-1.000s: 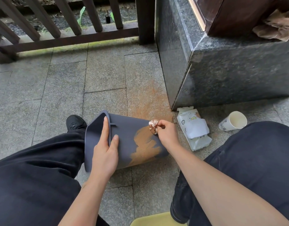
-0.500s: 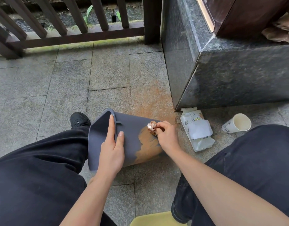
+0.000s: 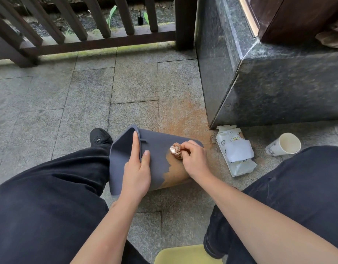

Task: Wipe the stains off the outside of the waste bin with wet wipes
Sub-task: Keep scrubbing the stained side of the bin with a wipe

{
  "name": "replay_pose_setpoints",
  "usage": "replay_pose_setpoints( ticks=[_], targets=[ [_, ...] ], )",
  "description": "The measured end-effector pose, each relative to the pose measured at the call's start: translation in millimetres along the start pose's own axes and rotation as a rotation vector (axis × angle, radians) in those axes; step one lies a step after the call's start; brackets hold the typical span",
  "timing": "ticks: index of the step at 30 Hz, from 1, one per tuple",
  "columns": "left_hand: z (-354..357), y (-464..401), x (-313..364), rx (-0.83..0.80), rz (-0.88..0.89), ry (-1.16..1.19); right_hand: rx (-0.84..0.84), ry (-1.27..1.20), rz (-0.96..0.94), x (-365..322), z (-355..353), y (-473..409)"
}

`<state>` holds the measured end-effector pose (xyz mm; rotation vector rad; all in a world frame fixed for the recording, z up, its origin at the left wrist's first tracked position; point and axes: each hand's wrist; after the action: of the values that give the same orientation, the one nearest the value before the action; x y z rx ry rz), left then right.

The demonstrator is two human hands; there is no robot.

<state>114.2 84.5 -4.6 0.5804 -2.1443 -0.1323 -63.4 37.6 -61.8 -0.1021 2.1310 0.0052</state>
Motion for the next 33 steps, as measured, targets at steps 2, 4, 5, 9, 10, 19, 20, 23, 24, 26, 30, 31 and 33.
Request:
replay_pose_setpoints(
  ticks=[2,4,5,9,10,19,20,23,24,26,30,31,33],
  targets=[
    [0.3,-0.4,-1.5,0.000,0.003,-0.003,-0.016,-0.001,-0.011,-1.0,0.3,0.3],
    [-0.2,-0.2,-2.2,-0.008,0.006,-0.014,-0.032,0.002,-0.033,-3.3,0.4,1.6],
    [-0.3,-0.3,-2.9,-0.011,0.003,-0.017,-0.041,0.003,-0.044,-4.3,0.9,2.4],
    [-1.0,0.3,-2.7,0.022,-0.005,-0.025,-0.086,-0.007,-0.085,-10.5,0.1,7.9],
    [-1.1,0.4,-2.5,0.024,-0.003,-0.027,-0.094,-0.007,-0.096,-11.9,-0.4,9.1],
    [-0.6,8.7,-1.5,0.021,0.037,-0.061,-0.131,0.004,-0.202,-18.8,-4.9,33.3],
    [-0.9,8.2,-1.0,0.011,0.043,-0.058,-0.137,0.000,-0.222,-19.8,-6.0,36.3],
    [-2.8,6.4,-0.1,-0.001,0.051,-0.050,-0.170,0.010,-0.273,-21.7,-8.2,41.9],
    [-2.8,6.4,0.8,-0.002,0.050,-0.050,-0.182,0.023,-0.280,-21.6,-8.2,42.9],
    [-0.6,6.8,3.8,-0.013,0.049,-0.051,-0.181,0.033,-0.273,-20.0,-9.0,44.1],
    [4.9,5.5,9.4,-0.042,0.070,-0.051,-0.135,0.040,-0.207,-13.3,-13.4,42.2],
    [6.0,5.0,10.4,-0.045,0.074,-0.048,-0.128,0.045,-0.183,-11.8,-14.9,41.7],
    [7.7,3.2,12.0,-0.041,0.072,-0.044,-0.110,0.019,-0.114,-9.2,-18.4,39.9]
  ],
)
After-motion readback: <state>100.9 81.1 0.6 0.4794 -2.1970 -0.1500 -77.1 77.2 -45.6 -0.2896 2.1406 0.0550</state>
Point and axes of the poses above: each hand's wrist, its own y-axis away from the middle knuckle, its own z-axis out of the palm, x = y × z, and after that the axes turned 11 degrees about -z, right-handed
